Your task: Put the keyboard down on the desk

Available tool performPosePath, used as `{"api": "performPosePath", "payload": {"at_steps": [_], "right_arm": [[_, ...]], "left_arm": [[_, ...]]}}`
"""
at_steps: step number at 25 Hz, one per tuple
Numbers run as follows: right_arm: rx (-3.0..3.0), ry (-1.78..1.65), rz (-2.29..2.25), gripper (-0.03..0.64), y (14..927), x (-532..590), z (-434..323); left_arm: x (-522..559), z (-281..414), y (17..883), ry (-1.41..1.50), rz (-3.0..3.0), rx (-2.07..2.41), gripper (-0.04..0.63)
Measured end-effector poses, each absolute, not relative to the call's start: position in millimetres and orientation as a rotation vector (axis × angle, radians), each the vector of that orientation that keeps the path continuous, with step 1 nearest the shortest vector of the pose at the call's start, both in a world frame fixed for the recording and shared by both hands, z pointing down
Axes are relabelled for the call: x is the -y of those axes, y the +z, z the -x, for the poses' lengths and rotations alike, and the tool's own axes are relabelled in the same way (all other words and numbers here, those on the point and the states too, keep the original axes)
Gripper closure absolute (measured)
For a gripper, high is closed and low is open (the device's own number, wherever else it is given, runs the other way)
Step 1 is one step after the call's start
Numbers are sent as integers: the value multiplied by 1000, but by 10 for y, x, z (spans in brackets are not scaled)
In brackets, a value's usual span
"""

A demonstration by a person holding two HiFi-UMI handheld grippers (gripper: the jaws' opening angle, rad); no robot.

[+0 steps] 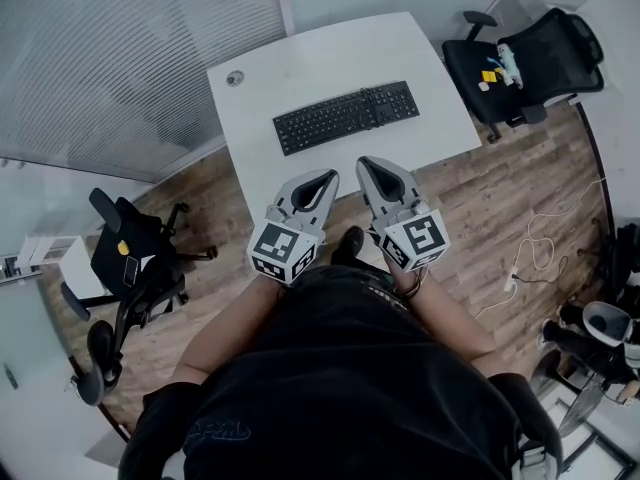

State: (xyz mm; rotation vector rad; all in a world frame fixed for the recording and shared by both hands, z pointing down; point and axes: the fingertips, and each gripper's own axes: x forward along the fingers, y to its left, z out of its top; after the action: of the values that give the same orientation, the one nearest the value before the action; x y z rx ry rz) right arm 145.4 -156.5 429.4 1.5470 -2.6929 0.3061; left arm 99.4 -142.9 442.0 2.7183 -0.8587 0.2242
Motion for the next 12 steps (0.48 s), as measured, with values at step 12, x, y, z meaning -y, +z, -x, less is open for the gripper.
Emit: {"api": "performPosePath", "payload": {"at_steps": [12], "right_arm": [[2654,275,-1646,594,4237,1189,-665]], "left_arm": [[1069,-136,4336,224,-2776,793,580]]}}
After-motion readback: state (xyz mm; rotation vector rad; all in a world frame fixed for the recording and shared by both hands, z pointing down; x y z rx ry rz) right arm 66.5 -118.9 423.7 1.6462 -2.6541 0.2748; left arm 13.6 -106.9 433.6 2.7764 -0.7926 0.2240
